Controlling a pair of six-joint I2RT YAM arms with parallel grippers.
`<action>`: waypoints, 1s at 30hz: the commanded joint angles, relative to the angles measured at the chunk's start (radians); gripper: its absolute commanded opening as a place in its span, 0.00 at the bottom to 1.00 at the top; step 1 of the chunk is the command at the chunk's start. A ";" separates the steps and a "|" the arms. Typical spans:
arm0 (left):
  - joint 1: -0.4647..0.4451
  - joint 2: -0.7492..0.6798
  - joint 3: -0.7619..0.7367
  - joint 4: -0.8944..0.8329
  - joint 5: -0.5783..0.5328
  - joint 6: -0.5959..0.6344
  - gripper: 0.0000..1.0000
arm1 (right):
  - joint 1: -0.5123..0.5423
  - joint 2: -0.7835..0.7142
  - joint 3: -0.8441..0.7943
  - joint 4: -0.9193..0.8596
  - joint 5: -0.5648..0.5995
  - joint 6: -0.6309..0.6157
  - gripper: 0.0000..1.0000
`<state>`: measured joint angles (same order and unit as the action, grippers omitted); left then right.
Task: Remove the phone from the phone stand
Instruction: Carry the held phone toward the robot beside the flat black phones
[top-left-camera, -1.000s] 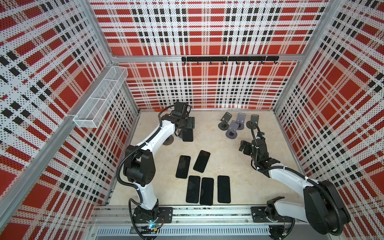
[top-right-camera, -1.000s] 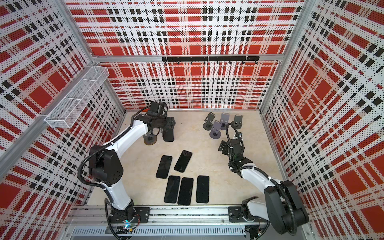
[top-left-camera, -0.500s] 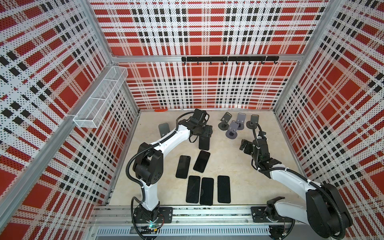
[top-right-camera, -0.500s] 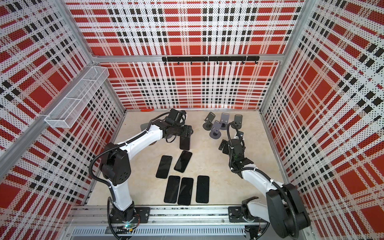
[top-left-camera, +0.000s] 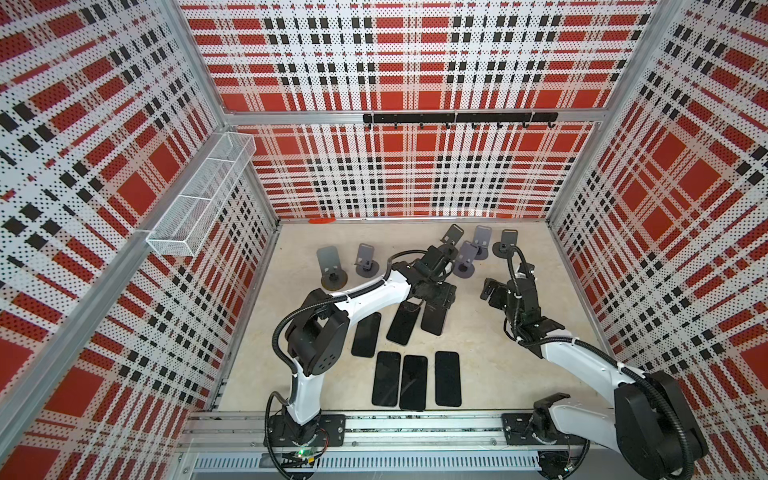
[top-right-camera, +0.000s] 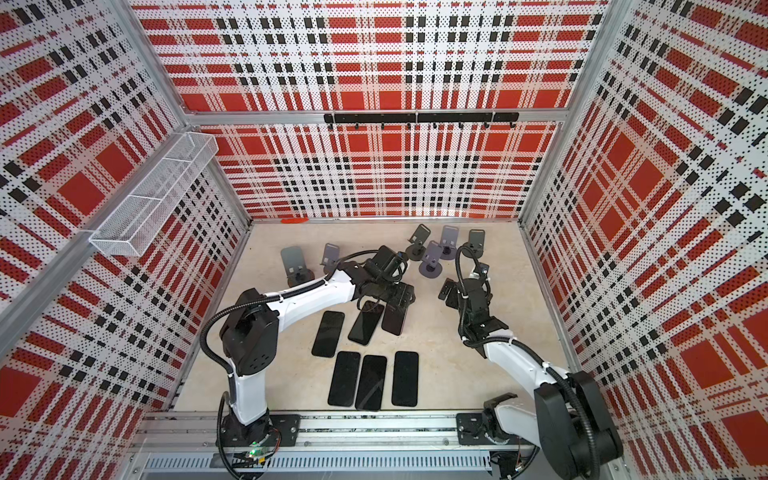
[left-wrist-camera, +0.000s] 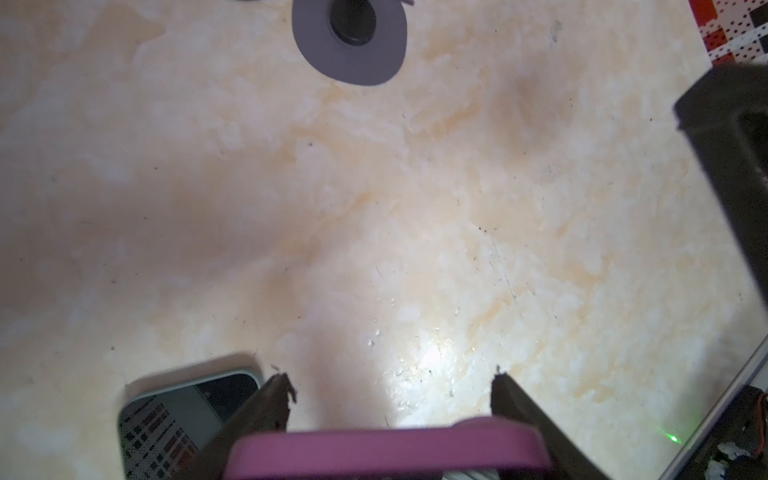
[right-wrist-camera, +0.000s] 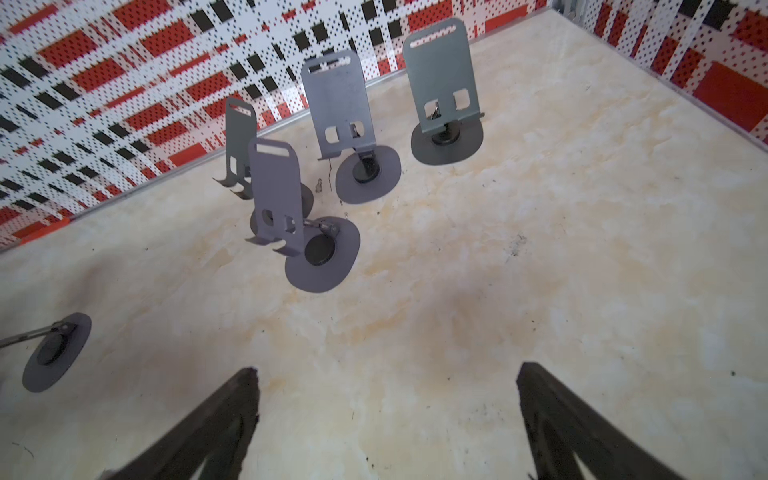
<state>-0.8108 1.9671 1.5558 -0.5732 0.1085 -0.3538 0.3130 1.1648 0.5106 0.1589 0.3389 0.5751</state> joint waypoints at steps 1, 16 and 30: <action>-0.015 0.039 0.006 0.022 0.004 -0.010 0.50 | -0.005 -0.067 -0.038 0.043 0.033 0.011 1.00; -0.077 0.167 0.067 0.020 -0.074 -0.050 0.51 | -0.006 -0.077 -0.043 0.041 0.038 0.010 1.00; -0.095 0.249 0.065 0.018 -0.151 -0.072 0.55 | -0.006 -0.070 -0.040 0.043 0.042 0.009 1.00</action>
<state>-0.8932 2.1822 1.6115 -0.5480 -0.0158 -0.4164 0.3130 1.0893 0.4591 0.1844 0.3645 0.5781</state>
